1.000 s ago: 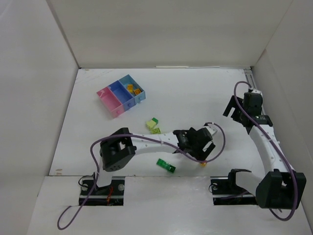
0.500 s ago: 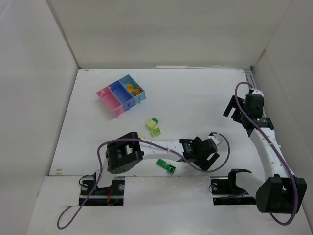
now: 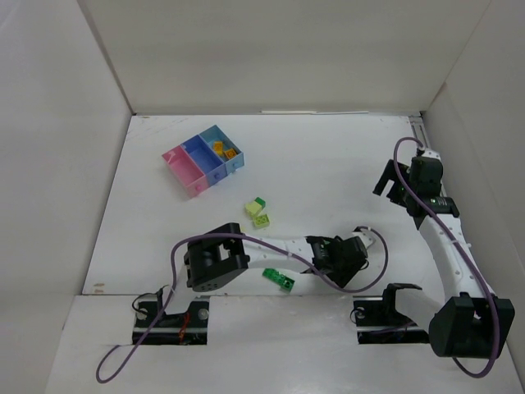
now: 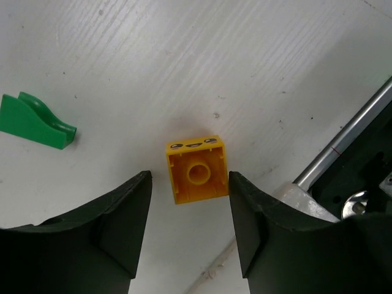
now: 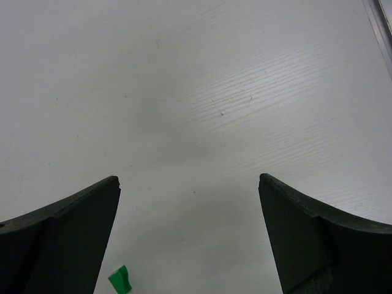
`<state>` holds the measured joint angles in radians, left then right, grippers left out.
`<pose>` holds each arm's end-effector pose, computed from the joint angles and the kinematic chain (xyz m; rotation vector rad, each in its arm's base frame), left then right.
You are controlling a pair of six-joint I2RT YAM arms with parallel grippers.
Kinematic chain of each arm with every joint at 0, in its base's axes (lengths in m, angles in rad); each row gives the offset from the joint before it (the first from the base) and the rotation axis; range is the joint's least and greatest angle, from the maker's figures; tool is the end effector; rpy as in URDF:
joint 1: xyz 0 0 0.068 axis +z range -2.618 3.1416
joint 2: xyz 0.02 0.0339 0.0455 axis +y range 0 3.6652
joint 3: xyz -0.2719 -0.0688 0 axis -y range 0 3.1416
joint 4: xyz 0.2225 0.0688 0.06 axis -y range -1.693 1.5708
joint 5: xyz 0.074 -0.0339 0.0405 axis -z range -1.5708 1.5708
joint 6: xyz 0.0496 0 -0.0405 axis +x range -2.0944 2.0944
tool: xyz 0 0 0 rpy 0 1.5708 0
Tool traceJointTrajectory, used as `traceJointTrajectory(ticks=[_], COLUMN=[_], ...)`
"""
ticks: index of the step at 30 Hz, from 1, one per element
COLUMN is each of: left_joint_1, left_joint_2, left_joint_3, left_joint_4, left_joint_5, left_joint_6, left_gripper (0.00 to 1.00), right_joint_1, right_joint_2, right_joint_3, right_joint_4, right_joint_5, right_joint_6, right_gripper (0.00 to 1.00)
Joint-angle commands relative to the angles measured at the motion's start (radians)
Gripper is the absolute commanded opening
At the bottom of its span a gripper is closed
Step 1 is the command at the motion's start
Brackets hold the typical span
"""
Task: Sort the legos into containers by color
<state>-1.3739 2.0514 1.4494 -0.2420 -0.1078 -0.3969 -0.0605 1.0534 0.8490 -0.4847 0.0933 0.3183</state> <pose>0.0923 -0.4354 0.1859 1.1385 2.2526 -0.6567 0.2101 -0.0174 0.2849 0.4735 2.2063 0.0324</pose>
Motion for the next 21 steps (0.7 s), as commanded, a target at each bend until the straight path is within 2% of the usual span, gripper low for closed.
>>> traceJointTrajectory(ticks=[1, 9, 12, 16, 21], left_joint_1=[-0.005, -0.005, -0.005, -0.005, 0.050], left_joint_2=[0.015, 0.026, 0.007, -0.046, -0.158], left_joint_3=[0.054, 0.054, 0.045, 0.006, -0.055], left_joint_4=[0.009, 0.020, 0.020, 0.020, 0.033], left_joint_5=[-0.027, -0.027, -0.027, -0.105, -0.153], left_joint_6=[-0.003, 0.006, 0.006, -0.019, -0.028], left_gripper=[0.49, 0.45, 0.36, 0.25, 0.23], right_joint_1=[-0.004, -0.004, -0.004, -0.004, -0.004], right_joint_2=[-0.020, -0.020, -0.020, -0.029, -0.029], right_joint_3=[-0.008, -0.008, -0.008, -0.008, -0.018], right_joint_4=[0.060, 0.060, 0.060, 0.060, 0.070], right_joint_5=[-0.014, -0.014, -0.014, 0.005, 0.017], right_joint_6=[0.005, -0.004, -0.004, -0.004, -0.013], right_gripper=[1.00, 1.00, 1.00, 1.00, 1.00])
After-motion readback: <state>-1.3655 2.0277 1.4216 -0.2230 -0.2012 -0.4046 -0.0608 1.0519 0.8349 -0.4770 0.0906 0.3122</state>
